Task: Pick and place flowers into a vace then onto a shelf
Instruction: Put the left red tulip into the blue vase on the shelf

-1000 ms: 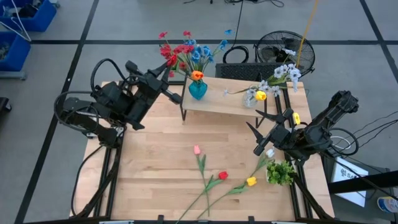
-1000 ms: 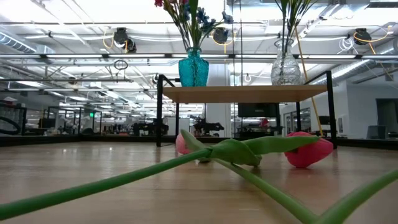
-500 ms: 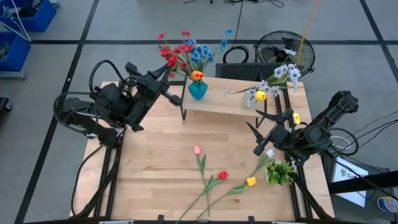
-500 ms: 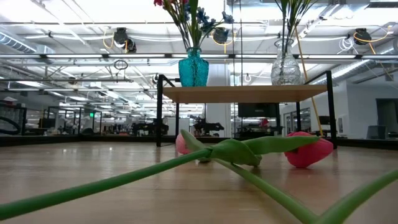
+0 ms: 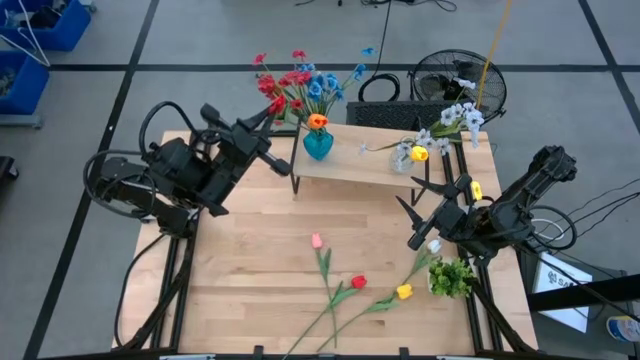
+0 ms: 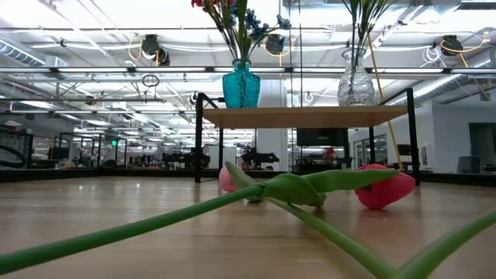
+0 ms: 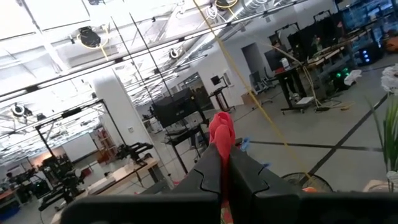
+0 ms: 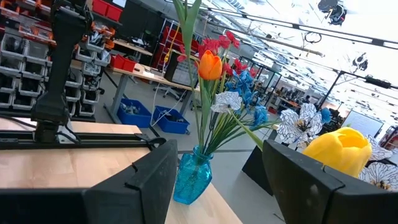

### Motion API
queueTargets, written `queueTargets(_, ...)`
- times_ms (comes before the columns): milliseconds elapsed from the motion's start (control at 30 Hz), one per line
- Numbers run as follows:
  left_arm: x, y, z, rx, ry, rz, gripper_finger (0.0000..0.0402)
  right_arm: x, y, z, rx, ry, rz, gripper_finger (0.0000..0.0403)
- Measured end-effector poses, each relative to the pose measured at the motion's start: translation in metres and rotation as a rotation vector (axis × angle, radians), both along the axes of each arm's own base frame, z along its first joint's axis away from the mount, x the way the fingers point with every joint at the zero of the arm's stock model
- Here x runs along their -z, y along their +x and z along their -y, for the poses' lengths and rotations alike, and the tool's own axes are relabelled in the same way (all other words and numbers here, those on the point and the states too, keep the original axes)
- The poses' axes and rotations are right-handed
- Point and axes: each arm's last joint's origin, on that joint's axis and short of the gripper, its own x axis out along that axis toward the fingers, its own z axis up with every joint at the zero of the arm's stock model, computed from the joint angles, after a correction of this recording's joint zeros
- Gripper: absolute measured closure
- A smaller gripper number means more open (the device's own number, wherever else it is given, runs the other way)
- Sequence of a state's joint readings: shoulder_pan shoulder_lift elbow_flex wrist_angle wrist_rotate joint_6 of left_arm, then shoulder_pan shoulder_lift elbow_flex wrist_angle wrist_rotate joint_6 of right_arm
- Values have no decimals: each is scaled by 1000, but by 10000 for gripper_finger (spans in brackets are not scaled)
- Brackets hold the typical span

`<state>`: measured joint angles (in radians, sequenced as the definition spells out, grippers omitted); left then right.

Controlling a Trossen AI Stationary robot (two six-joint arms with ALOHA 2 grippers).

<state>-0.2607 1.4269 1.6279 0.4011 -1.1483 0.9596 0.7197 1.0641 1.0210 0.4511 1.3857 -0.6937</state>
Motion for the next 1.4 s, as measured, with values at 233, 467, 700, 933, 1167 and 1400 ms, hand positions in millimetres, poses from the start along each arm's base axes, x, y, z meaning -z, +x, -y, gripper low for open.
queueTargets(233, 0, 0, -1, -9, -1, -6, 394, 0, 0, 0, 0, 0, 0, 174)
queueTargets(467, 5, 4, -7, -22, -30, -16, 389, 0, 0, 0, 0, 0, 0, 174)
queueTargets(700, 6, 5, -13, -55, -36, -25, 393, 0, 0, 0, 0, 1, 1, 174)
queueTargets(933, 9, 7, -18, -65, -37, -44, 396, 0, 0, 0, 0, 1, 1, 174)
queueTargets(1167, 27, 18, -27, 48, -87, -92, 349, 0, 0, 0, 0, 1, 1, 174)
queueTargets(1400, 44, 28, -37, 104, -211, -59, 297, 0, 0, 0, 0, 1, 1, 174)
